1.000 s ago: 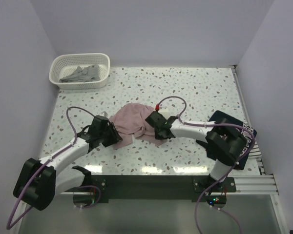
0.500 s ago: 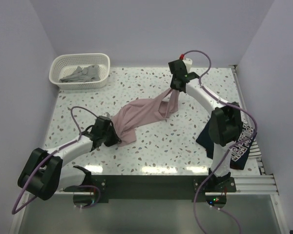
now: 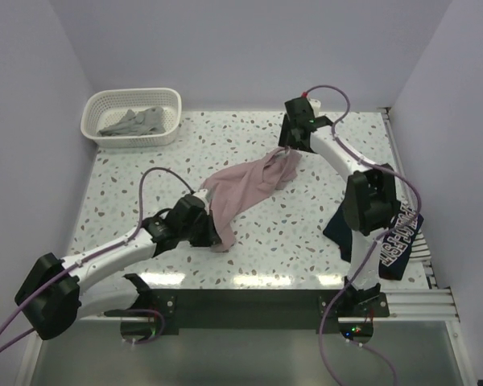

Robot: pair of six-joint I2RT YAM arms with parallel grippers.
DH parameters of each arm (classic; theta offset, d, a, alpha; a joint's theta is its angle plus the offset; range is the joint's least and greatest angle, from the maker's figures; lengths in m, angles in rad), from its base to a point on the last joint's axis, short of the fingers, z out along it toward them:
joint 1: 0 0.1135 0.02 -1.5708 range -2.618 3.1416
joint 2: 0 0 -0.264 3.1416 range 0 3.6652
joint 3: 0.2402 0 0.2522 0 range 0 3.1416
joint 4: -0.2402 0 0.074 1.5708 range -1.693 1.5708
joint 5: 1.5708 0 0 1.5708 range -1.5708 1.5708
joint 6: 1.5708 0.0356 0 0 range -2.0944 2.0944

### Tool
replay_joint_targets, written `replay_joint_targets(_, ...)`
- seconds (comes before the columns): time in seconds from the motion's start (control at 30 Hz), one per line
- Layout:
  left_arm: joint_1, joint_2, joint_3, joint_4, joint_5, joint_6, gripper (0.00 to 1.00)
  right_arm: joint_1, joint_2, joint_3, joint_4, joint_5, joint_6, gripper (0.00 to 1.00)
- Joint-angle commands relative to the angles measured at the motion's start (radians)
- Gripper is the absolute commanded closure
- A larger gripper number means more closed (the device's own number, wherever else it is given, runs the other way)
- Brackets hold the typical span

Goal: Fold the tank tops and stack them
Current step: Flatten the tank top out

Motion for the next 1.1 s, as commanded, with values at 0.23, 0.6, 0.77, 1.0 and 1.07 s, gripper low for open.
replay_joint_targets(0.23,-0.166,0.27,0.265,0.192,0.195,0.116,0.77,0.026,-0.607,-0.663,0.168,-0.157,0.131,0.19)
replay_joint_targets(0.6,-0.027,0.226,0.362,0.022,-0.117,0.067,0.51,0.399,-0.878,-0.943,0.141,-0.001,0.252,0.24)
replay_joint_targets(0.77,0.196,0.099,0.289,-0.07,-0.16,0.077,0.55,0.674,-0.829,-0.954,0.173,0.09,0.338,0.4)
replay_joint_targets(1.0,0.412,0.072,0.255,-0.107,-0.095,0.135,0.58,0.953,-0.462,-0.659,0.063,0.216,0.334,0.47)
replay_joint_targets(1.07,0.44,0.066,0.252,-0.107,-0.072,0.152,0.58,0.982,-0.407,-0.599,0.072,0.19,0.331,0.5)
